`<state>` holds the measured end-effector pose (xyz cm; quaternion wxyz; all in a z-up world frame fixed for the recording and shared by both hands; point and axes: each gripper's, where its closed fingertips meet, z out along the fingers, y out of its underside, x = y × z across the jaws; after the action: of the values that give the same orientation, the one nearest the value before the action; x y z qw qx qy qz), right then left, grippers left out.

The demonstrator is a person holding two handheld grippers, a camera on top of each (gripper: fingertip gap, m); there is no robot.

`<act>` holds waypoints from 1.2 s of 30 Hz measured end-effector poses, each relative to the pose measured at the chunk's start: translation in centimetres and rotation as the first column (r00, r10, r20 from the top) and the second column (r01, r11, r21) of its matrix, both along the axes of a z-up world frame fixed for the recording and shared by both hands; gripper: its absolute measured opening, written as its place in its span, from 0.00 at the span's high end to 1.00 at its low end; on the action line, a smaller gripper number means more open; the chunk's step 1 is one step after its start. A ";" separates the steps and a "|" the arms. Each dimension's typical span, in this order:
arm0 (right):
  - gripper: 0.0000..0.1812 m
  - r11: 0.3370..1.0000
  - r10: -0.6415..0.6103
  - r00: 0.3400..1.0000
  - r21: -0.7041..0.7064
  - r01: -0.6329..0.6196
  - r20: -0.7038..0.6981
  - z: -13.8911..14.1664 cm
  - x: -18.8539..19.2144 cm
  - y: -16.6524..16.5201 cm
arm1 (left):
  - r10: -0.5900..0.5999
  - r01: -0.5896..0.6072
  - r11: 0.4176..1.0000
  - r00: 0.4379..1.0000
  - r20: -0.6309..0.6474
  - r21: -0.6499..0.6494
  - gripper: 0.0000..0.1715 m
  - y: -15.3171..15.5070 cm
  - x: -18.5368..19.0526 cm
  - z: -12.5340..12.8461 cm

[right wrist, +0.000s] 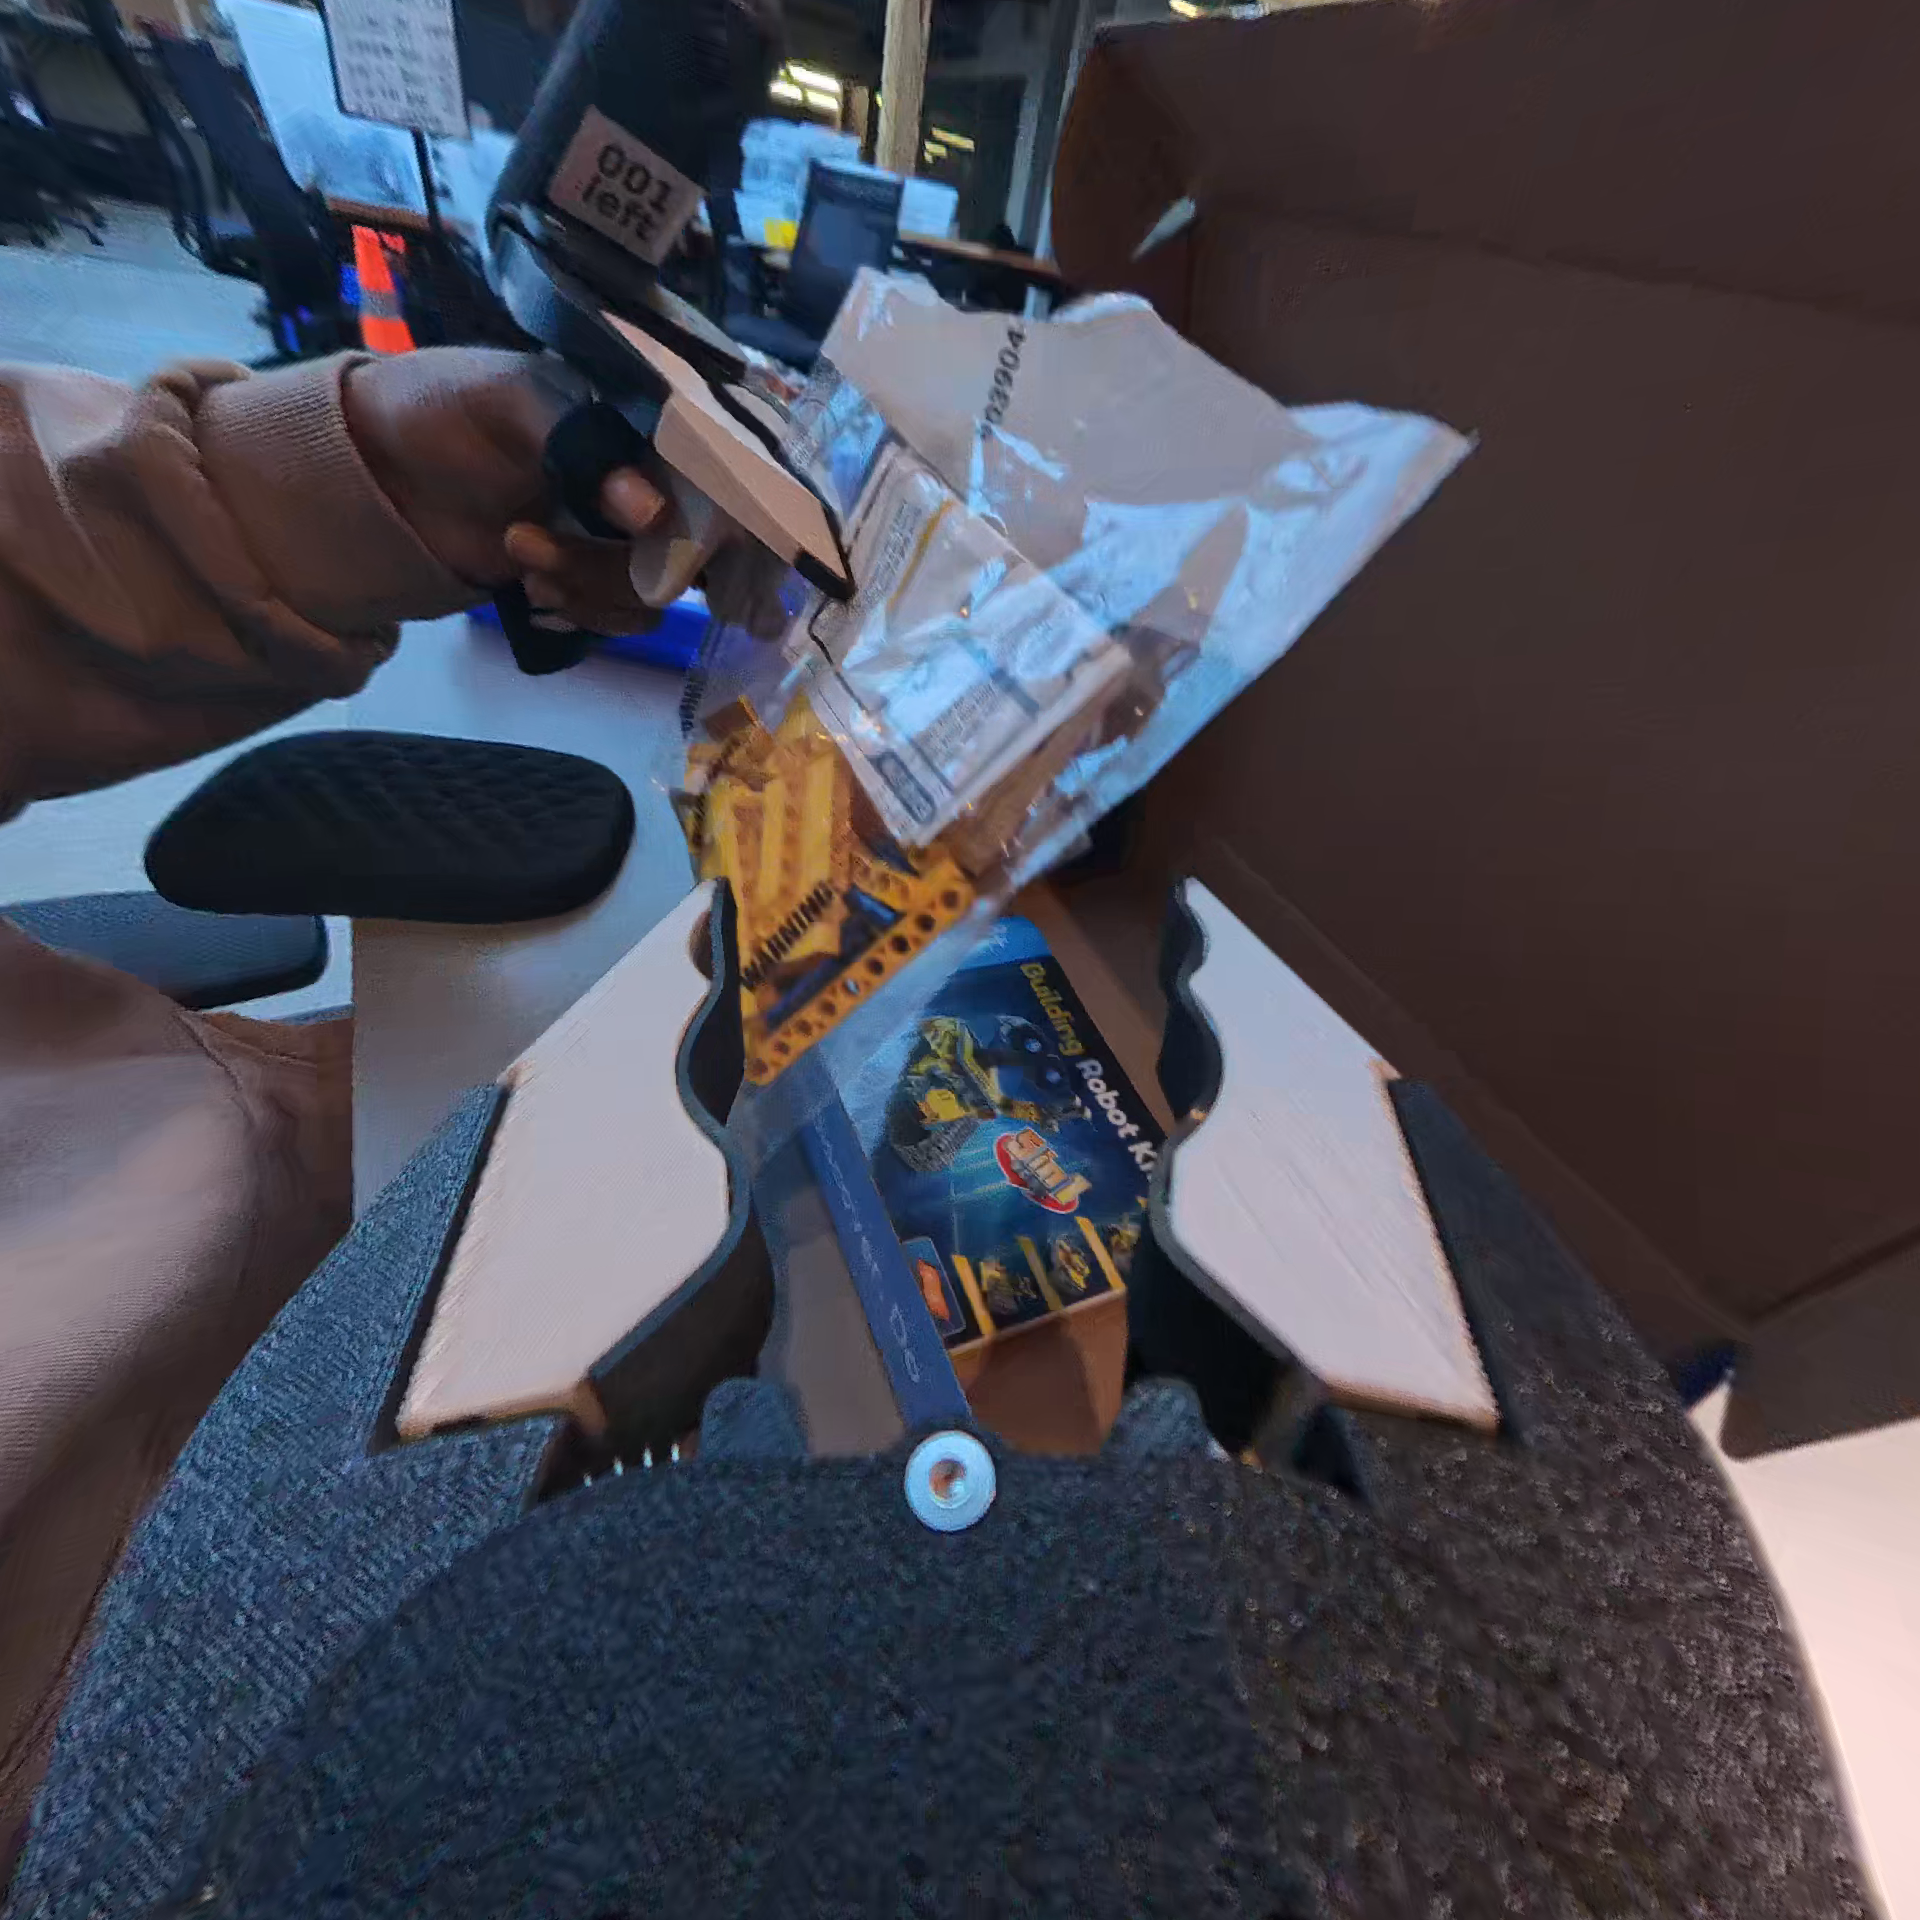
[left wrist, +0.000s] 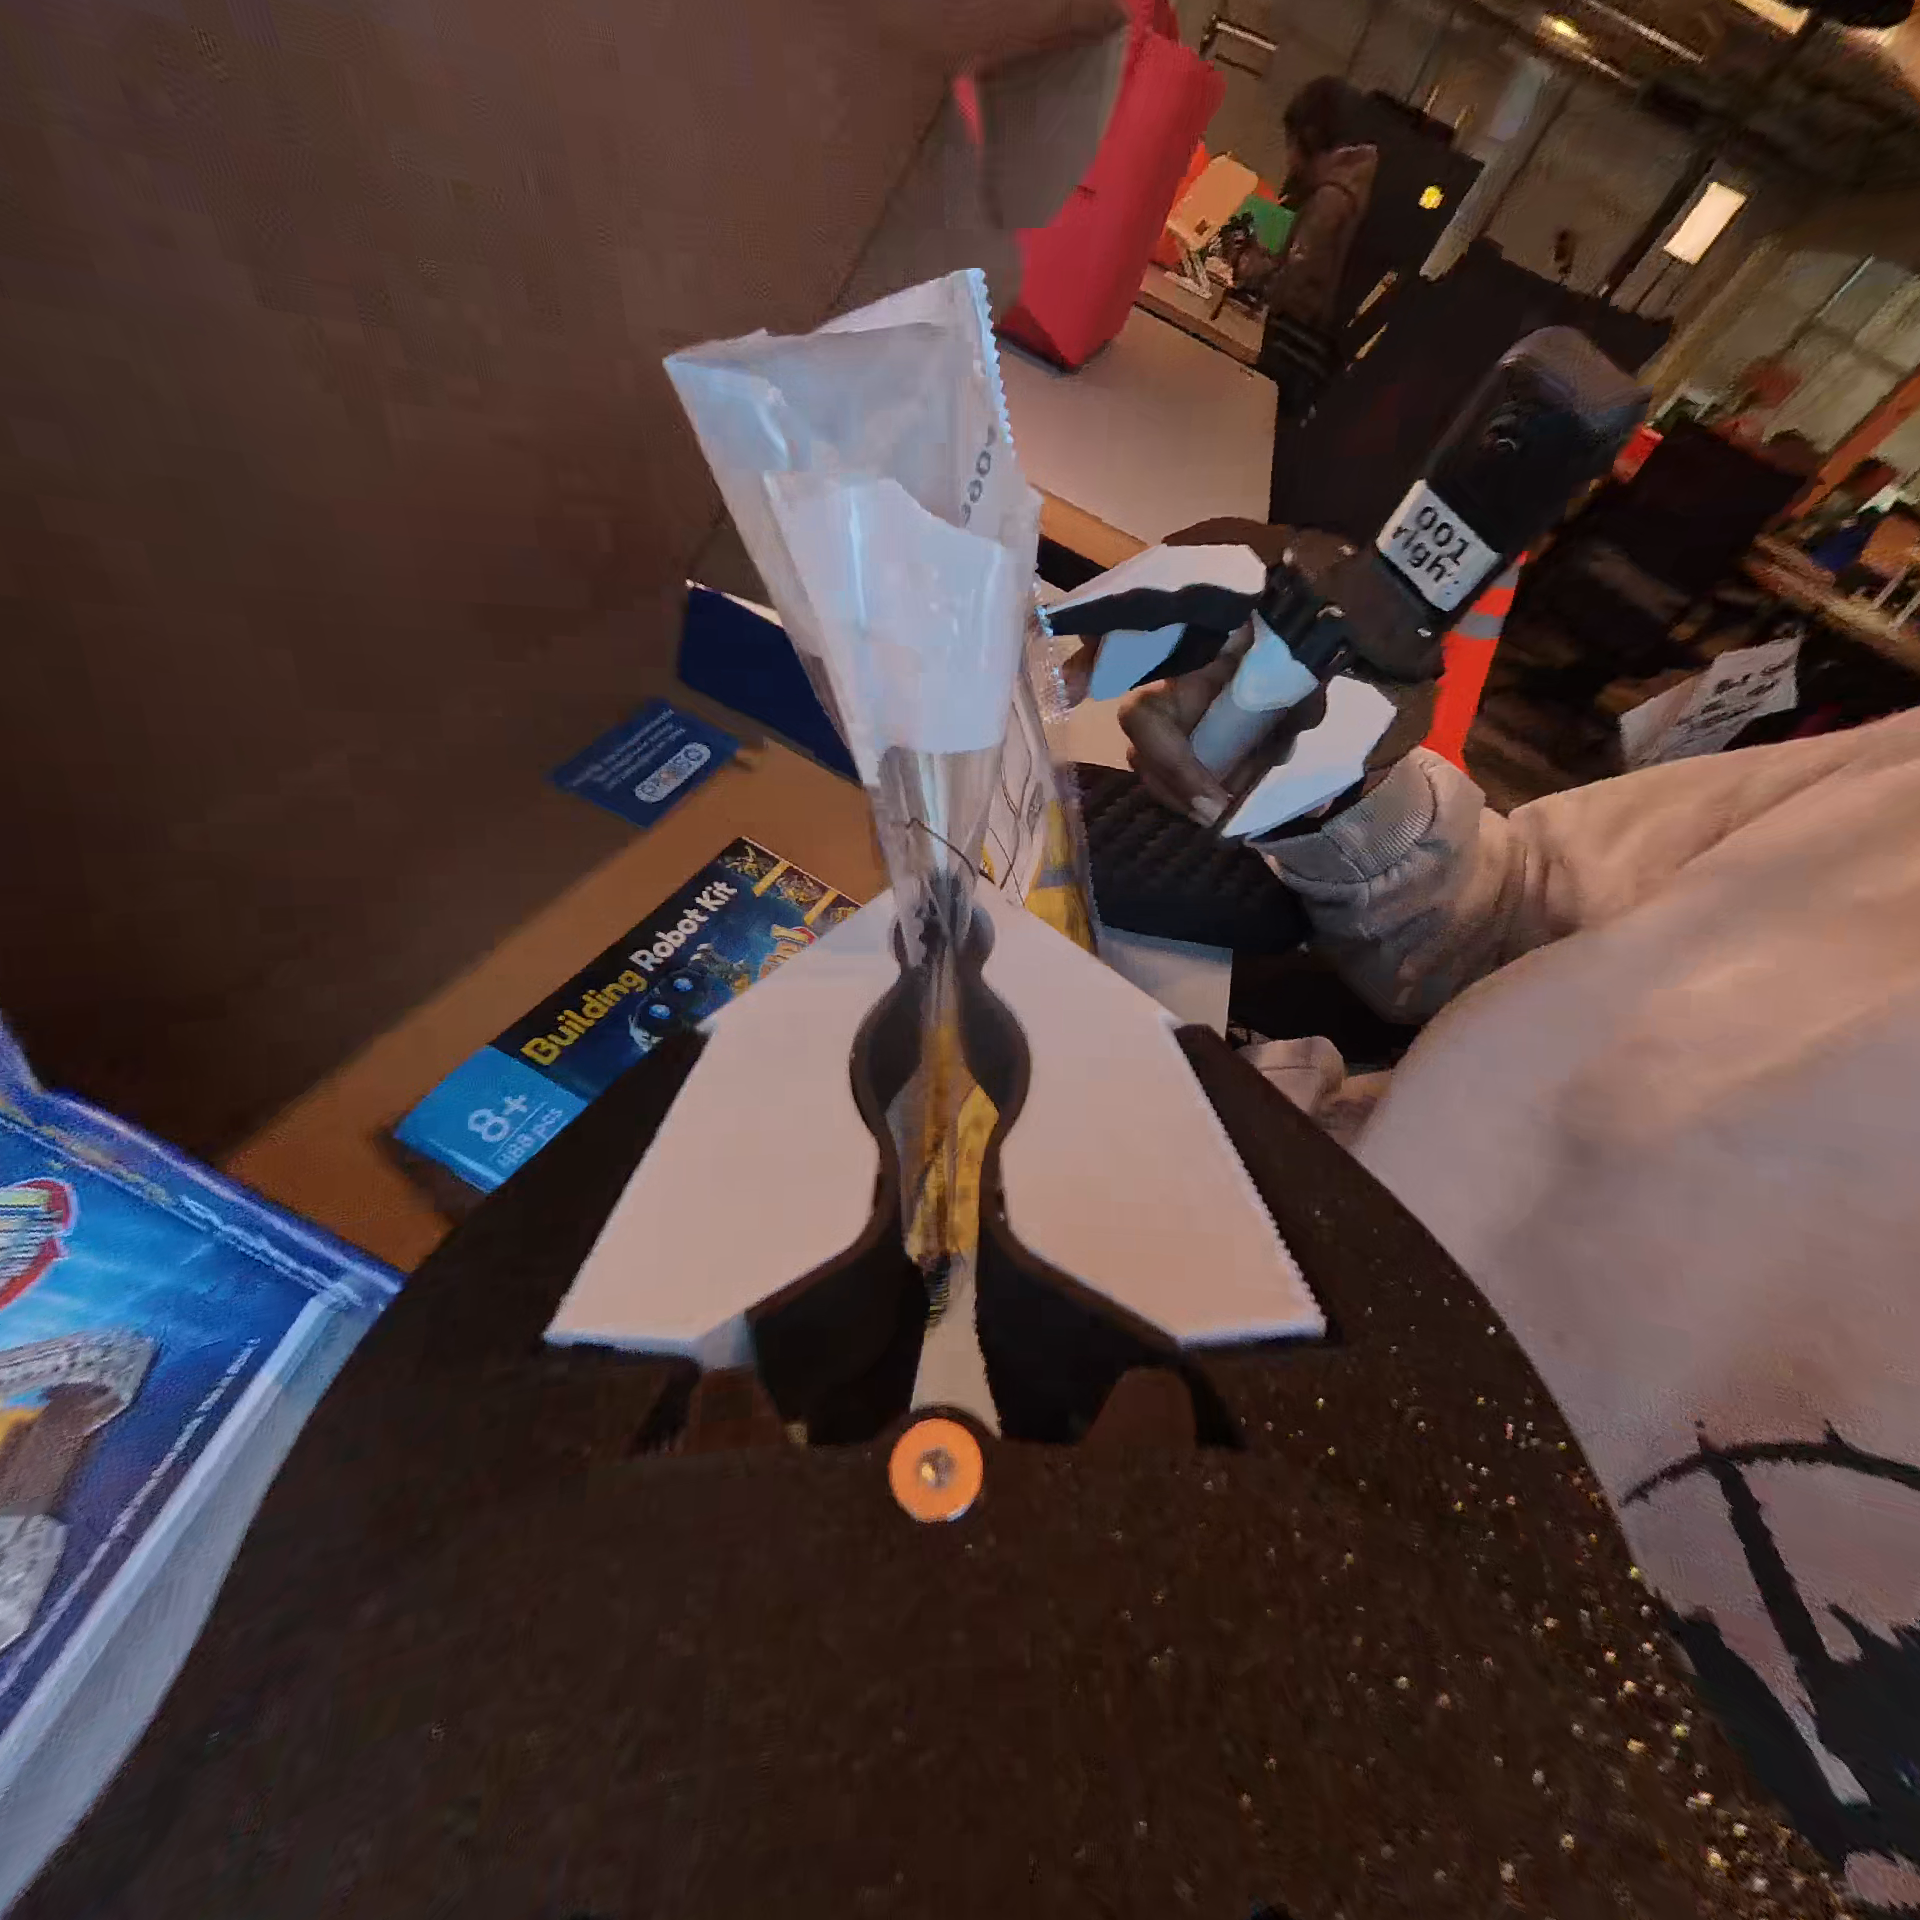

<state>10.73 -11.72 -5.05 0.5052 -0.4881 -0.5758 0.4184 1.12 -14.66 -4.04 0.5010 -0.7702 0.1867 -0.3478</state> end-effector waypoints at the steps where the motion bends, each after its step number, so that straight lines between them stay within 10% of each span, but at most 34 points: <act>1: 0.55 1.000 -0.011 1.000 0.015 0.010 0.026 -0.2 -0.2 0.5 | 0.012 -0.012 0.999 1.000 0.017 -0.034 1.00 1.2 -0.2 -1.0; 5: 0.56 0.999 -0.017 0.994 0.049 0.012 0.110 -1.1 -1.0 1.6 | 0.077 -0.066 0.969 0.996 0.038 -0.239 1.00 4.7 -2.4 -5.7; 8: 0.56 0.999 0.017 0.985 0.045 -0.025 0.172 -2.1 -2.1 1.9 | 0.161 -0.213 0.939 0.966 -0.202 -0.271 0.97 6.5 -5.1 -9.9; 15: 0.58 0.986 0.092 0.924 0.096 -0.137 0.370 -5.6 -5.8 2.8 | 0.319 -0.359 0.930 0.894 -0.315 -0.076 0.68 5.6 -8.9 -7.0; 19: 0.60 0.968 0.141 0.900 0.135 -0.213 0.412 -6.2 -8.9 3.5 | 0.381 -0.364 0.924 0.844 -0.378 0.119 0.84 3.9 -9.3 -5.2; 25: 0.54 0.970 0.169 0.795 0.043 -0.238 0.583 -10.9 -14.7 4.9 | 0.242 -0.263 0.964 0.806 -0.540 0.038 0.90 4.7 -6.6 -9.3; 31: 0.51 0.968 0.227 0.684 -0.239 -0.078 0.694 -13.9 -15.3 5.2 | 0.236 -0.316 0.945 0.482 -0.844 0.084 1.00 7.3 -10.2 -12.5; 36: 0.47 0.975 0.203 0.750 -0.197 -0.098 0.630 -12.0 -14.7 5.9 | 0.204 -0.294 0.947 0.235 -0.950 0.130 1.00 8.4 -11.9 -12.7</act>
<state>-3.96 -5.78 -17.02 0.2018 -0.5909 -0.7185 0.3064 -10.81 -6.22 -16.74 0.3076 -0.8610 0.3108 0.2597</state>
